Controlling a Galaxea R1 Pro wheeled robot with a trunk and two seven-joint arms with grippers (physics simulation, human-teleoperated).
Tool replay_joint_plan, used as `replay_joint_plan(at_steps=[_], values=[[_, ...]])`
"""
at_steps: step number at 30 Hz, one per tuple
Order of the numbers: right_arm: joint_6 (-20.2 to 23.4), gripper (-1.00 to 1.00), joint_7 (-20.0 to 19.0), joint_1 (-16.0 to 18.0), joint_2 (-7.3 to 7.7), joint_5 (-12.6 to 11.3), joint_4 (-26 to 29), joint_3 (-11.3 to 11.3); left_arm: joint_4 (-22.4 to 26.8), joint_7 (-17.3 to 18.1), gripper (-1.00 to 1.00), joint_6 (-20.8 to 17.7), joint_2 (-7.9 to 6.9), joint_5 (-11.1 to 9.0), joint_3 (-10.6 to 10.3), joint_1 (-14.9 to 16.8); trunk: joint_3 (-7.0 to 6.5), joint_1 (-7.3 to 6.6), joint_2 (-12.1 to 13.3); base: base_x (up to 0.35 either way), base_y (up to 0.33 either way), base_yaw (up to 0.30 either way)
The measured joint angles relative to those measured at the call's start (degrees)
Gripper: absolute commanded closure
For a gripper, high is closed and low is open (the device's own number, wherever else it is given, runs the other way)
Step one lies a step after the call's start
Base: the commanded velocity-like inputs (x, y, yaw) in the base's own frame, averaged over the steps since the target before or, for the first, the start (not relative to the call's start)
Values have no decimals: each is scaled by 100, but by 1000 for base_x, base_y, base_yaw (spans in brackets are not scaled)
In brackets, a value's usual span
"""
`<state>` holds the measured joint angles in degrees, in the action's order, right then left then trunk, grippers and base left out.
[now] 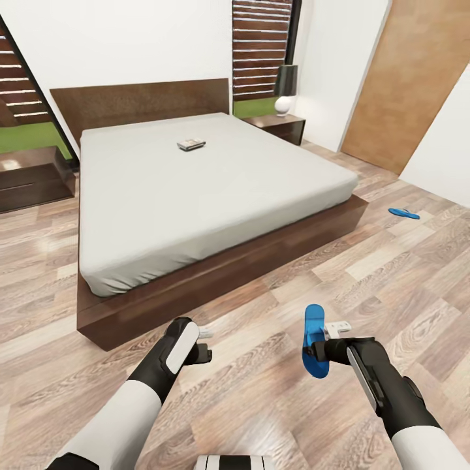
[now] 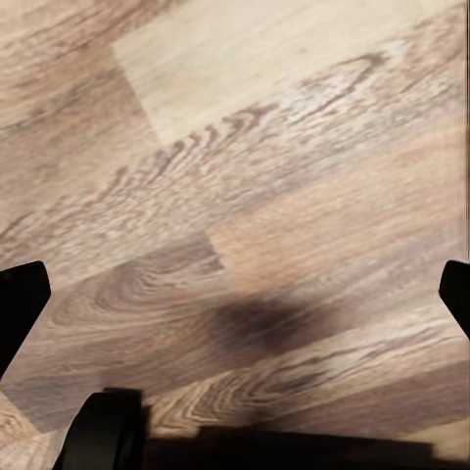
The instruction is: In the bedroom, move the book from the bed onto either nightstand, and place the two sandals side by side next to the bed.
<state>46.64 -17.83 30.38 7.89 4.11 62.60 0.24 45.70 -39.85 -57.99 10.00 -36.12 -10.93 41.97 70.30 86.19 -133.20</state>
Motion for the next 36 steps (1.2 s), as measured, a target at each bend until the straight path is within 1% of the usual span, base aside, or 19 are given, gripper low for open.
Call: replay_joint_plan(at_steps=[18, 36], values=[[0, 100, 1, 0, 0, 7, 0, 0, 0, -2, -100, 0, 0, 0, 0, 0, -161, 0, 0, 0, 0, -95], [-18, 100, -26, 0, 7, -11, -9, 3, 0, -2, -100, 0, 0, 0, 1, 1, -189, 0, 0, 0, 0, -11]])
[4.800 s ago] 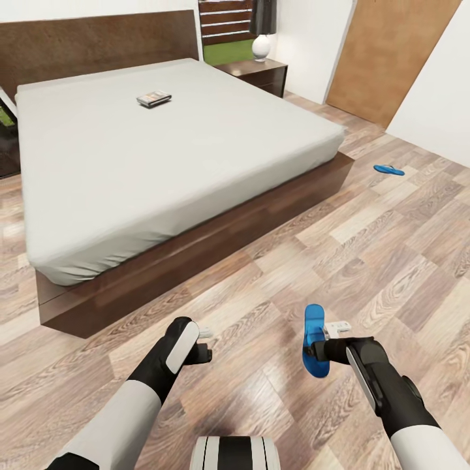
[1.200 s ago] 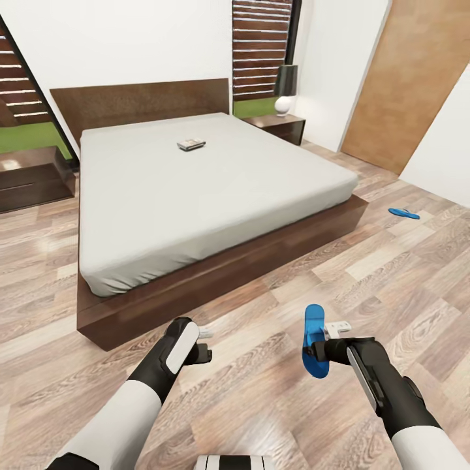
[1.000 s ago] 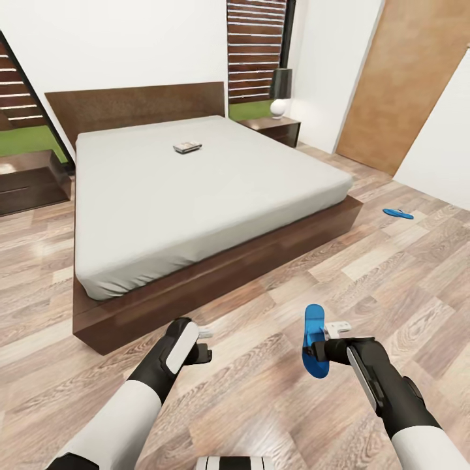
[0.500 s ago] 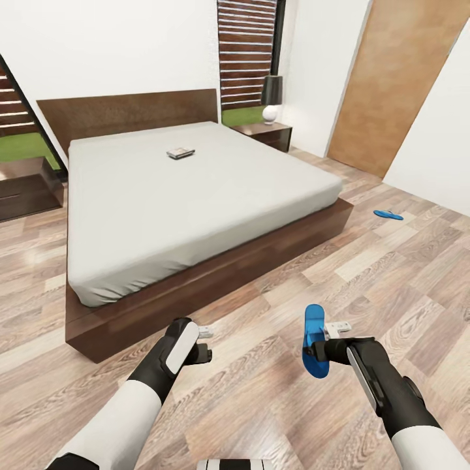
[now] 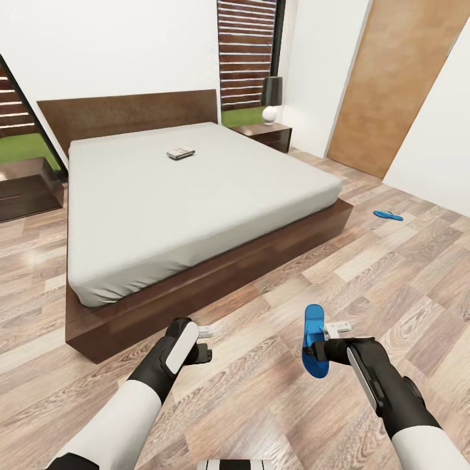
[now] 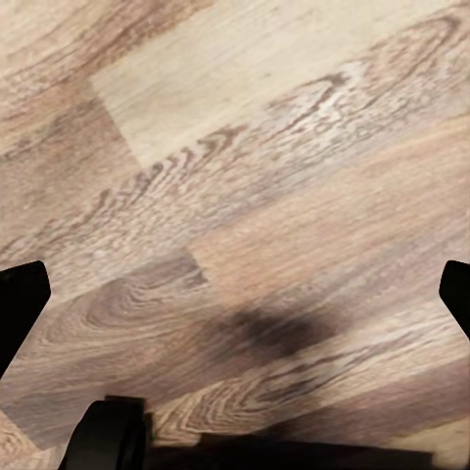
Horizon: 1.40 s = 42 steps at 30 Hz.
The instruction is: In the bedroom, move the book from the bed onto either nightstand, and place the two sandals side by side next to the bed.
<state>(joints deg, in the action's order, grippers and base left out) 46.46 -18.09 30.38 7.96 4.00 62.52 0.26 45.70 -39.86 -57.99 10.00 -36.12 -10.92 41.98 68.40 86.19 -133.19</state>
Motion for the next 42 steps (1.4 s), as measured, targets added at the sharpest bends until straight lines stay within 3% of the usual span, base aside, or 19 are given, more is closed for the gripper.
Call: replay_joint_plan(at_steps=[15, 26, 42], values=[[-17, 100, -20, 0, -2, 0, 8, -24, -2, 22, -100, 0, 0, 0, 0, -3, 0, 0, 0, 0, 0, 0], [-56, 100, -320, 0, -1, -5, 16, -33, 0, 21, -100, 0, 0, 0, 0, -2, -2, 0, 0, 0, 0, 0], [-36, 100, -375, -133, -6, 12, 237, -26, -1, 34, -100, 0, 0, 0, 0, 0, -120, 0, 0, 0, 0, 0]])
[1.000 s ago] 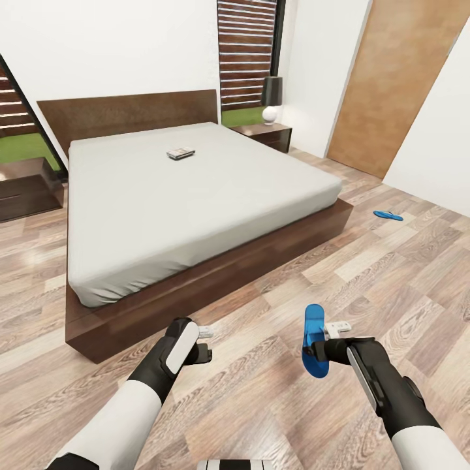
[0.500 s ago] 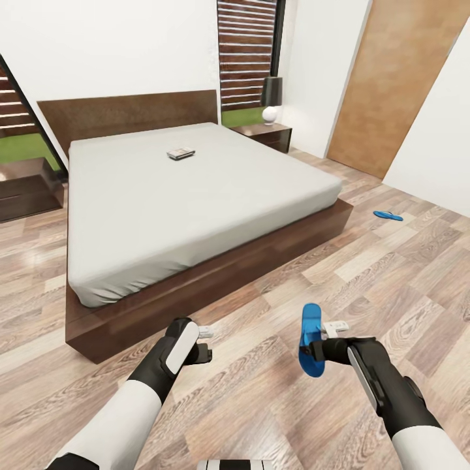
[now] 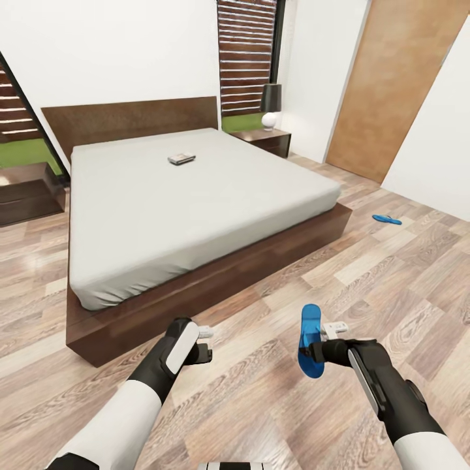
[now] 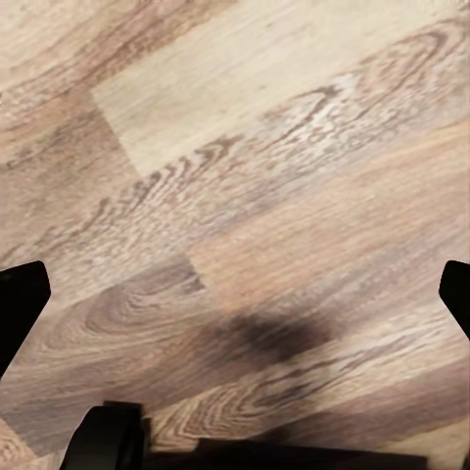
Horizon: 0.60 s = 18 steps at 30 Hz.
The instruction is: In the bedroom, move the book from the bed onto either nightstand, and place the two sandals side by side next to the bed.
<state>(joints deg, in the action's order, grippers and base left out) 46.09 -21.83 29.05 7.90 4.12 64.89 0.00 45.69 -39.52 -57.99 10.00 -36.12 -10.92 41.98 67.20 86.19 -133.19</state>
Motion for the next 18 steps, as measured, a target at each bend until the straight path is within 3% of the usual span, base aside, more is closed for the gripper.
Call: replay_joint_plan(at_steps=[18], values=[[3, 100, -2, -33, -2, 0, 52, 8, 3, -5, -100, 0, 0, 0, 0, 0, -166, 0, 0, 0, 0, 0]])
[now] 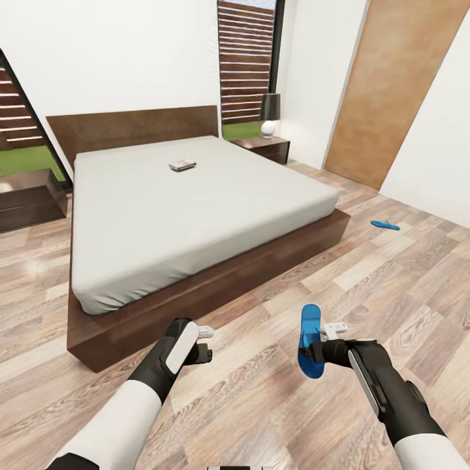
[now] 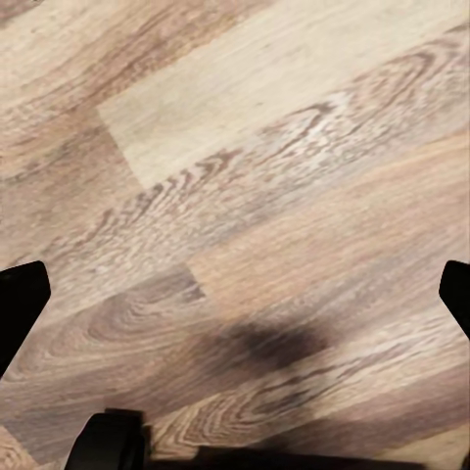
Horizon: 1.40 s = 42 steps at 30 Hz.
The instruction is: In the bedroom, move the book from the bed onto either nightstand, and place the two sandals side by side next to the bed.
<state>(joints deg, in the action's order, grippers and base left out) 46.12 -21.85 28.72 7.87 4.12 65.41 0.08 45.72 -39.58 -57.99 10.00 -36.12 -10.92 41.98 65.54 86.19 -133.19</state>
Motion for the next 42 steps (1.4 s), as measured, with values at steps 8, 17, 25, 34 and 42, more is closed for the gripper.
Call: replay_joint_plan(at_steps=[8, 17, 25, 34, 42], values=[[0, 100, 0, -3, 1, 0, 20, -1, -1, 1, -100, 0, 0, 0, 0, 0, -74, 0, 0, 0, 0, 0], [2, 100, 0, -6, -3, 4, 26, 0, 0, -1, -100, 0, 0, 0, 0, 0, -148, 0, 0, 0, 0, 0], [10, 100, 4, -8, 0, 9, 26, 0, -1, 7, -100, 0, 0, 0, 0, 0, -167, 0, 0, 0, 0, 0], [17, 100, 7, -4, 1, 8, 27, 6, -2, 14, -100, 0, 0, 0, 0, 0, -171, 0, 0, 0, 0, -3], [23, 100, 7, -8, 2, 6, 26, 7, -5, 14, -100, 0, 0, 0, -1, 0, -172, 0, 0, 0, 0, -84]])
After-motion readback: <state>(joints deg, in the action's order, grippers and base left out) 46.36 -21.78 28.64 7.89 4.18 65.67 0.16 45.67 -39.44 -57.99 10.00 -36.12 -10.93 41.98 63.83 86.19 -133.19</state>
